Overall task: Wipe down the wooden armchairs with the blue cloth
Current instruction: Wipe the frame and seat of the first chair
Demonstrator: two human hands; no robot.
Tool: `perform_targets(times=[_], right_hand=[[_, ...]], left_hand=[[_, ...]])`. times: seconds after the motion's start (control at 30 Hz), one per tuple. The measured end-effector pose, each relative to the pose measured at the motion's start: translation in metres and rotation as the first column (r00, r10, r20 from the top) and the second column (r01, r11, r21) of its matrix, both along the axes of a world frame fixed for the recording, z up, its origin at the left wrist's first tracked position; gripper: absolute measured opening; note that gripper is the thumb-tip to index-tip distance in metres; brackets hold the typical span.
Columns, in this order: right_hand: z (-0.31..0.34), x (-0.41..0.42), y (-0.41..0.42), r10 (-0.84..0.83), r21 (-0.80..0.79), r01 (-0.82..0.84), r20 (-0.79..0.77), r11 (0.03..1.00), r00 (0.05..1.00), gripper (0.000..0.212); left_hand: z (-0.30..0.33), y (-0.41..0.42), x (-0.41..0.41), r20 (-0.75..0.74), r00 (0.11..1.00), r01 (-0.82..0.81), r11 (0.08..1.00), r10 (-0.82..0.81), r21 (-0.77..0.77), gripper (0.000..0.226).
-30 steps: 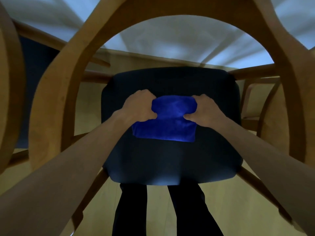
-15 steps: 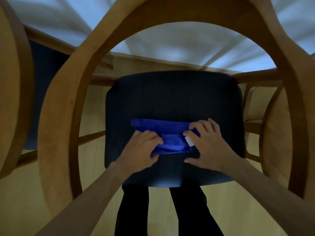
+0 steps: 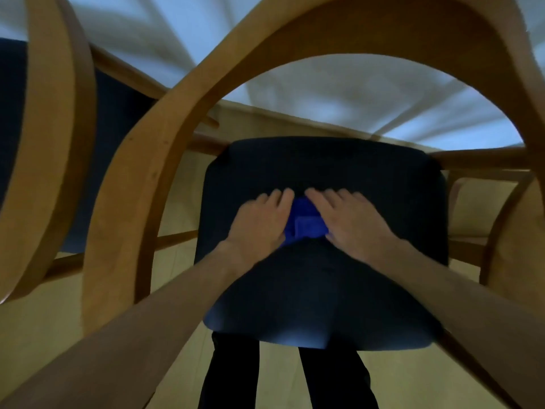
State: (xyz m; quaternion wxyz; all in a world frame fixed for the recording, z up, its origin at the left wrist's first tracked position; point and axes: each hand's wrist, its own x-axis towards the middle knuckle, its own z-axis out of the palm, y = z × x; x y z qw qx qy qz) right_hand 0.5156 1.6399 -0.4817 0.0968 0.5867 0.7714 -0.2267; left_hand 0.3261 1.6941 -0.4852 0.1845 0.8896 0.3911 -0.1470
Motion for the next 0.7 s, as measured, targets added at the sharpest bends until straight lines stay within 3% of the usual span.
perform_targets(times=[0.1, 0.2, 0.3, 0.43, 0.7], right_hand=[[0.007, 0.011, 0.084, -0.080, 0.105, 0.104, -0.206, 0.989, 0.975, 0.079], [-0.002, -0.001, 0.138, -0.106, 0.196, 0.153, -0.229, 0.969, 0.968, 0.072], [-0.019, -0.025, 0.145, -0.211, 0.098, 0.241, -0.246, 0.966, 0.946, 0.060], [-0.027, -0.043, 0.100, -0.207, 0.110, 0.236, -0.226, 0.965, 0.952, 0.058], [0.004, -0.044, 0.009, 0.047, -0.161, -0.095, -0.279, 0.982, 0.959, 0.065]], left_hand=[[0.011, 0.064, -0.001, 0.159, 0.973, -0.190, 0.968, 0.165, 0.162, 0.066], [0.012, 0.115, 0.005, 0.104, 0.956, -0.292, 0.916, 0.274, 0.274, 0.055], [0.001, 0.121, 0.013, -0.021, 0.923, -0.372, 0.906, 0.384, 0.202, 0.040], [-0.004, 0.086, 0.001, 0.041, 0.871, -0.490, 0.860, 0.490, 0.143, 0.024], [0.010, -0.039, -0.043, -0.055, 0.869, -0.492, 0.871, 0.491, -0.001, 0.064]])
